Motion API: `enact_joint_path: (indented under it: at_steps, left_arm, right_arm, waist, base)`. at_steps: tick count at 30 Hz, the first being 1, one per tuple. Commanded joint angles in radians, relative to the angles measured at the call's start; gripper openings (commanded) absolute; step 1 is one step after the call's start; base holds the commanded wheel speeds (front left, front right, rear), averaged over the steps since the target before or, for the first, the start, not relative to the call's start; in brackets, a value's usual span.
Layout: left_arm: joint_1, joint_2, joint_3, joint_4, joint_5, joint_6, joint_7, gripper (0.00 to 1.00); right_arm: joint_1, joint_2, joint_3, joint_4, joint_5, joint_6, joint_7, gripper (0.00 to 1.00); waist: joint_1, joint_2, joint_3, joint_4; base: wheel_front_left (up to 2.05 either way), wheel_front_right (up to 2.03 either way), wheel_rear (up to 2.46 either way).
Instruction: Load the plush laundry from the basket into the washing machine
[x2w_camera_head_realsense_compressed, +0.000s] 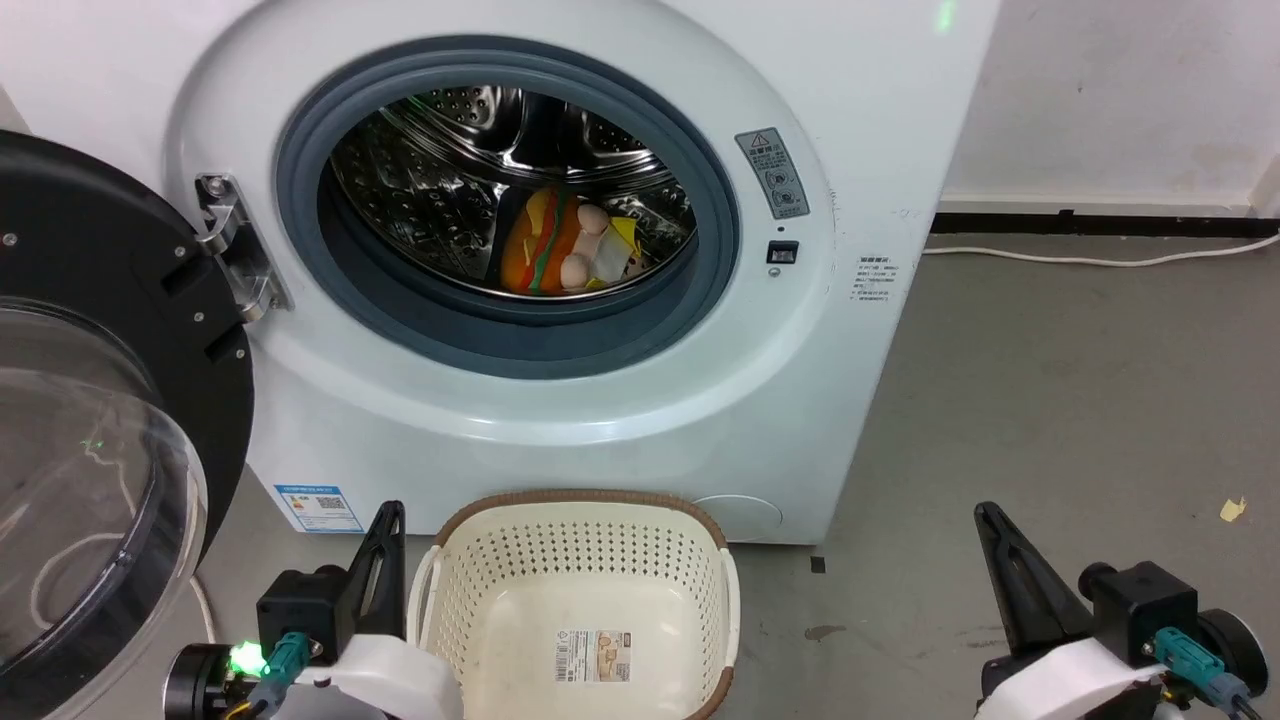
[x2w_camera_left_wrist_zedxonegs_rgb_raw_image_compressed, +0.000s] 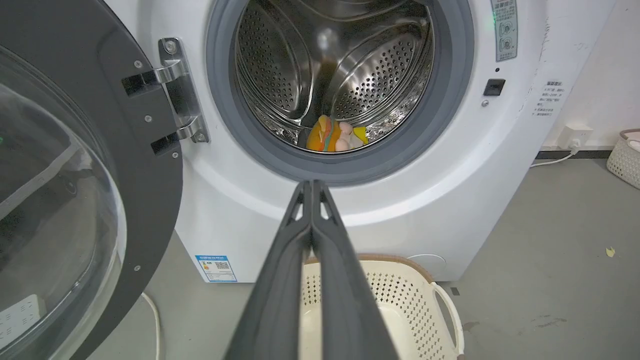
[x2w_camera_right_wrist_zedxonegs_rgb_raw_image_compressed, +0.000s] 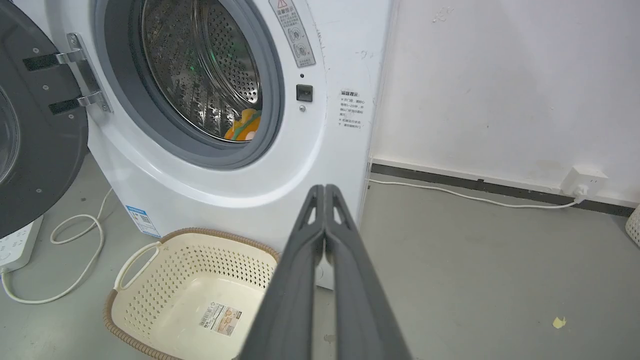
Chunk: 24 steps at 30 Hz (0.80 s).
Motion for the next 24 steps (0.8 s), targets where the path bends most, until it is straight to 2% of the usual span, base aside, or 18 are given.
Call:
enact_joint_path:
  at_steps: [1, 24]
  left_arm:
    - [-0.004, -0.001, 0.005, -0.007, 0.011, -0.003, 0.007, 0.0]
    - [-0.005, -0.007, 0.019, -0.024, 0.044, -0.006, 0.05, 0.0]
  right_arm:
    - [-0.015, -0.001, -0.003, 0.004, -0.009, 0.0, 0.006, 0.0]
    - [-0.031, -0.001, -0.01, 0.01, -0.033, 0.001, 0.049, 0.0]
  waist:
    - [0.0, 0.0, -0.001, 0.0]
    - [0.0, 0.0, -0.013, 0.002]
  base:
    - [0.0, 0.0, 0.0]
    - [0.0, 0.0, 0.0]
